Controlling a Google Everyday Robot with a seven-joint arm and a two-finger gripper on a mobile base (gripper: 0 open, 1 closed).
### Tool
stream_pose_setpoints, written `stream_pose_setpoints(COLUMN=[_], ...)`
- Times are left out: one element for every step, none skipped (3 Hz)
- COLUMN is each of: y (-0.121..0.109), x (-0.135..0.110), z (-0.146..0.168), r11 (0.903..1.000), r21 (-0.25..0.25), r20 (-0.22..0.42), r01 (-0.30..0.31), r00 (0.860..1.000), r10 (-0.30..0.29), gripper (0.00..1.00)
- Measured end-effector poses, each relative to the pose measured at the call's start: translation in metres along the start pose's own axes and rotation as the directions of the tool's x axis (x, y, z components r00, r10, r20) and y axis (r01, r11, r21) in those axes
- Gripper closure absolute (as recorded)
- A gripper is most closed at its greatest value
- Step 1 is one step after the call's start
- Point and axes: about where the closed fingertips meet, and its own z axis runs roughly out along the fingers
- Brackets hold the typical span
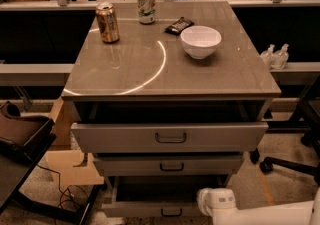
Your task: Open bottom drawer
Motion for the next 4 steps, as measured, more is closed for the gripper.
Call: stream_pose_setpoints(y=[-0.017, -0.031, -0.037, -0.037], x=[-0.001, 0.001, 0.002, 0.003], z=[0.023, 0.041, 0.061, 0.082], r11=[0.9998, 0.9997, 0.9999, 0.9998], r21=[0.018, 0.024, 0.013, -0.014], r20=[0.031, 0.037, 0.034, 0.024], r01=[0.001, -0.004, -0.011, -0.015], r00=[1.0, 0.999, 0.999, 1.0], r10=[-0.001, 0.003, 0.011, 0.015], gripper=[1.0, 1.0, 1.0, 1.0])
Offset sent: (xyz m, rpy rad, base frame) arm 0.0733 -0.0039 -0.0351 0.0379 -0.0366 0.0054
